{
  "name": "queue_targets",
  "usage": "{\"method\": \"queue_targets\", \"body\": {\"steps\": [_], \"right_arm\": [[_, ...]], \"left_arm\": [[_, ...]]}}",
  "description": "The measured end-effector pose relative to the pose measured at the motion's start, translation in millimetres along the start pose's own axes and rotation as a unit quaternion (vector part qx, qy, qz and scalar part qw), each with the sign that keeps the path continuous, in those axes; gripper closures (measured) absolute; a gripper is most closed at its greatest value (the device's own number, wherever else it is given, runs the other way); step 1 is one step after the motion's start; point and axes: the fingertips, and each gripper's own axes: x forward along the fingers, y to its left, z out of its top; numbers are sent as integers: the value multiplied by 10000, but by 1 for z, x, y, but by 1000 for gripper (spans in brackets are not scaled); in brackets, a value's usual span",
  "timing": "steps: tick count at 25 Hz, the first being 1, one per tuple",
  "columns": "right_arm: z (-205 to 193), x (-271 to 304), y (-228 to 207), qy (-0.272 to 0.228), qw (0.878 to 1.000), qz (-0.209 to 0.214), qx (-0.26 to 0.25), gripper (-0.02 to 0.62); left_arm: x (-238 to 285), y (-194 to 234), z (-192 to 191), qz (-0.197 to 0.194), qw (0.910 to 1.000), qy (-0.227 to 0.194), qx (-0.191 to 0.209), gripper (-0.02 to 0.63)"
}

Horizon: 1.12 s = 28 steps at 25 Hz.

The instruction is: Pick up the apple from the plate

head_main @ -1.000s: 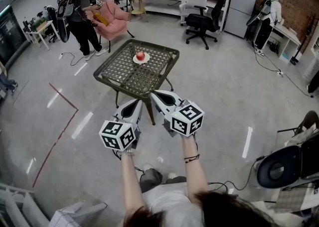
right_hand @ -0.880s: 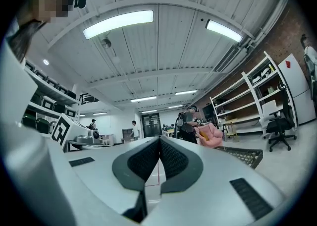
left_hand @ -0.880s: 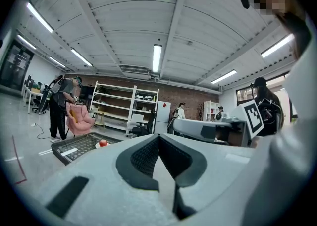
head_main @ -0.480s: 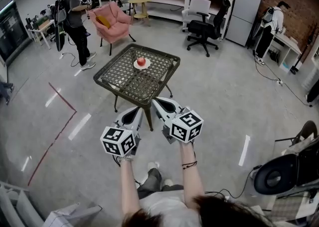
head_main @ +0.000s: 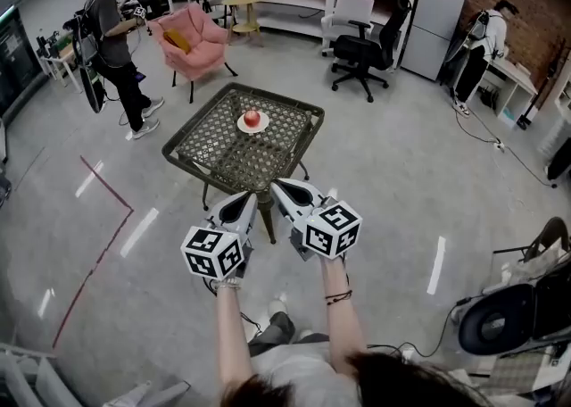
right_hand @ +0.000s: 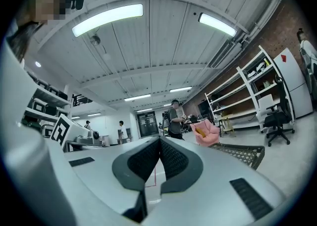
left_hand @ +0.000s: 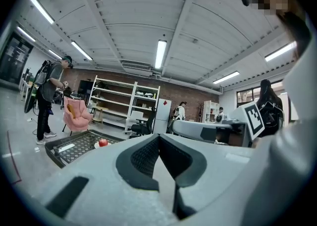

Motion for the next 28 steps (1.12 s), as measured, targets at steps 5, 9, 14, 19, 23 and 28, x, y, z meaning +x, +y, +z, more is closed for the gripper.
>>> {"method": "queue_targets", "body": {"steps": [5,9,14,19,23,28], "right_arm": [[-4,22,-21,43,9999,-112,2,586],[-11,35,-38,116,9997,-206,5,586],[-17,49,-58,193,9994,-279,86,586],[-20,64,-65,244,9992,-286,161,586],[-24,78,-70,281,9990,-303,161,586],[-28,94,-83,325,9985,-398,181,586]], "left_arm": [[24,26,3,-112,9999,29,-33,595],[43,40,0,-200,9997,74,-69,595],[65,50,-5,-329,9993,183,-62,595],[72,67,-2,-339,9992,181,-109,595],[78,83,-6,-348,9990,214,-157,595],[88,100,-7,-411,9987,264,-152,595]]}}
